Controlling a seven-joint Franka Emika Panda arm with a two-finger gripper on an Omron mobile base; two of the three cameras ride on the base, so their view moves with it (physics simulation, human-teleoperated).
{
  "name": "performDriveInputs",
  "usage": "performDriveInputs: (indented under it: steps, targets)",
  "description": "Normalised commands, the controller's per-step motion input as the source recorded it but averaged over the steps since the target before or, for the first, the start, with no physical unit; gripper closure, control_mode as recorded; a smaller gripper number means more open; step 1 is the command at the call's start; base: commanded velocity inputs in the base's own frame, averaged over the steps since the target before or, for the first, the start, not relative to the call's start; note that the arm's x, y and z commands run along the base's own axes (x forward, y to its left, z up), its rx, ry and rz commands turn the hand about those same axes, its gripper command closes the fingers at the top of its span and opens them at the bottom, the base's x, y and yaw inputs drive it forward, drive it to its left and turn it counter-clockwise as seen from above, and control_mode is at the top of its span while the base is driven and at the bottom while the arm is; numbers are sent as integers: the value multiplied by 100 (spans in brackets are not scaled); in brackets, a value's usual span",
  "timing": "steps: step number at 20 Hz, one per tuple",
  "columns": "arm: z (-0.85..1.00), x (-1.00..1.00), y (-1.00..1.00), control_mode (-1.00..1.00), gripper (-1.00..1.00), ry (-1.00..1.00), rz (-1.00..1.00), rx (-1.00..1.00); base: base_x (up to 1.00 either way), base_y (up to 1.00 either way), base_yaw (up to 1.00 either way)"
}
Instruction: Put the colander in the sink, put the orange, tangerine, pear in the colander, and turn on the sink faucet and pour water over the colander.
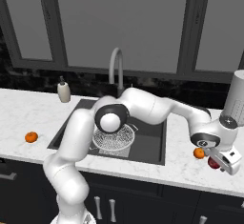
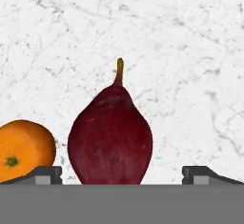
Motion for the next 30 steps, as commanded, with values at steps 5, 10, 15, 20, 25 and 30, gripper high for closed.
performDriveInputs:
  steps: [5, 10, 15, 20, 25, 30]
  targets:
    - [-18, 0, 0, -100, -100, 0, 1, 0, 0, 0, 0]
    - [-11, 2, 0, -100, -100, 0, 2, 0, 0, 0, 0]
    - [-10, 2, 0, -100, 100, 0, 5, 0, 0, 0, 0]
    - [-4, 0, 1, -100, 100, -5, 7, 0, 0, 0, 0]
    - [0, -10, 2, -100, 100, -19, 11, 1, 0, 0, 0]
    - [33, -80, 7, -100, 100, -37, 21, 7, 0, 0, 0]
